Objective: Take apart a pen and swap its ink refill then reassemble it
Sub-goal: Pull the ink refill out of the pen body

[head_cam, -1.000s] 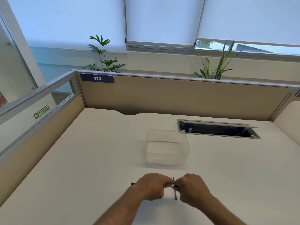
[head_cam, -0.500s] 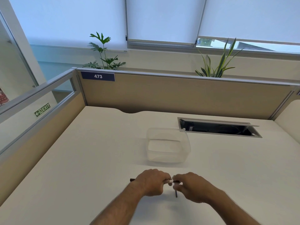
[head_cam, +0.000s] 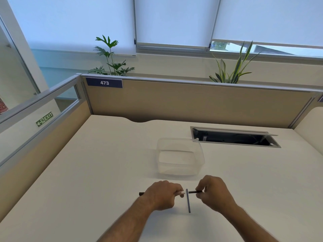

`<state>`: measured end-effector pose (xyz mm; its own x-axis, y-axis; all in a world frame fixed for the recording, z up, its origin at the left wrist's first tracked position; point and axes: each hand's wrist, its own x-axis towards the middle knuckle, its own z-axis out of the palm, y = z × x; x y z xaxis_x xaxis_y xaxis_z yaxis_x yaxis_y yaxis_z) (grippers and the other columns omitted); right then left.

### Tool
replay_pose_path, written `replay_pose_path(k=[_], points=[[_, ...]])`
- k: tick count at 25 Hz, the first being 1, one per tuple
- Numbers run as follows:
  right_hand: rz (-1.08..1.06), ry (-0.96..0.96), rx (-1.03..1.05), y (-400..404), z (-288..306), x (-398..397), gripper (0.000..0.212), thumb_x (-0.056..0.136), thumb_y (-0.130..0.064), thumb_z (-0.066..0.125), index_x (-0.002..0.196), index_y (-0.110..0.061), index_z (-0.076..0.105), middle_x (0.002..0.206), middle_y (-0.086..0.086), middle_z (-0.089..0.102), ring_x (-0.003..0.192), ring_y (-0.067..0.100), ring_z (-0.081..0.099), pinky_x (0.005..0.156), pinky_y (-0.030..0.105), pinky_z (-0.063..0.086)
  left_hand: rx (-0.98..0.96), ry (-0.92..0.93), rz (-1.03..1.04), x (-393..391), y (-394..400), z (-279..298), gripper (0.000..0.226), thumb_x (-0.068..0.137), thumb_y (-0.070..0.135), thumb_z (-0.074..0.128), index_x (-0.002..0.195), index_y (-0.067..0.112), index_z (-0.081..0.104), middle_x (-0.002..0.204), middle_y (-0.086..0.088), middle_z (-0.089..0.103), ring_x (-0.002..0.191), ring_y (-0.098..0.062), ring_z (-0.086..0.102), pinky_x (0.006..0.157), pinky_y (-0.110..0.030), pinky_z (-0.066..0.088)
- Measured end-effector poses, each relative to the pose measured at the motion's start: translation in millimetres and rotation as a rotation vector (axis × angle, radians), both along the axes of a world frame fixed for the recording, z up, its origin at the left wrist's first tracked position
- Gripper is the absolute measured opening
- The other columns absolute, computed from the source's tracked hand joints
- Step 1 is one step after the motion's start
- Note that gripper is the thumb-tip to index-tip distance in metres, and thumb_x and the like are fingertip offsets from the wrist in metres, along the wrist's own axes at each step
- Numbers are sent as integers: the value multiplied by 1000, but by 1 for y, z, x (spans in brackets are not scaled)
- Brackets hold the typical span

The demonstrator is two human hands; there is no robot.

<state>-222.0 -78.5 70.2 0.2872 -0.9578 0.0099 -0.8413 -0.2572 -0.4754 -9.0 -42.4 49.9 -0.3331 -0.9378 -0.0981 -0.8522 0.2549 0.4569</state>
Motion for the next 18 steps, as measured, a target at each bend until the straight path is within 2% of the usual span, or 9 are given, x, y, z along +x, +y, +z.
replay_pose_path(k=[4, 7, 10, 15, 18], points=[[-198, -170, 79, -2, -6, -11, 12, 69, -12, 83, 79, -19, 81, 70, -9, 70, 67, 8, 66, 61, 17, 46, -69, 154, 146, 1, 1, -4, 22, 101, 36, 39, 100, 31, 61, 89, 0, 72, 80, -25, 63, 72, -37, 52], [-322, -198, 135, -2, -17, -18, 15, 69, -16, 83, 84, -18, 78, 71, -4, 74, 68, 14, 70, 68, 26, 52, -86, 348, 300, -1, -1, -4, 17, 100, 36, 42, 93, 30, 56, 76, 5, 72, 70, -17, 63, 70, -38, 54], [-392, -143, 187, 1, -30, -19, 15, 67, -21, 82, 79, -22, 72, 76, -3, 75, 71, 17, 71, 72, 27, 54, -119, 520, 414, -4, -3, -3, 10, 98, 29, 51, 87, 29, 52, 72, 9, 71, 67, -14, 65, 68, -38, 56], [-479, -67, 244, 5, -51, -20, 8, 64, -18, 73, 69, -22, 68, 70, -8, 67, 70, 17, 62, 65, 24, 48, -141, 747, 554, -7, -6, -2, 19, 91, 18, 61, 82, 29, 50, 74, 14, 74, 66, -9, 69, 70, -36, 58], [-513, -73, 302, 3, -58, -24, 7, 60, -21, 73, 62, -20, 66, 64, -11, 67, 65, 12, 63, 52, 21, 43, -130, 801, 582, -7, -7, -3, 20, 91, 17, 62, 82, 30, 50, 75, 11, 75, 67, -8, 70, 68, -34, 57]])
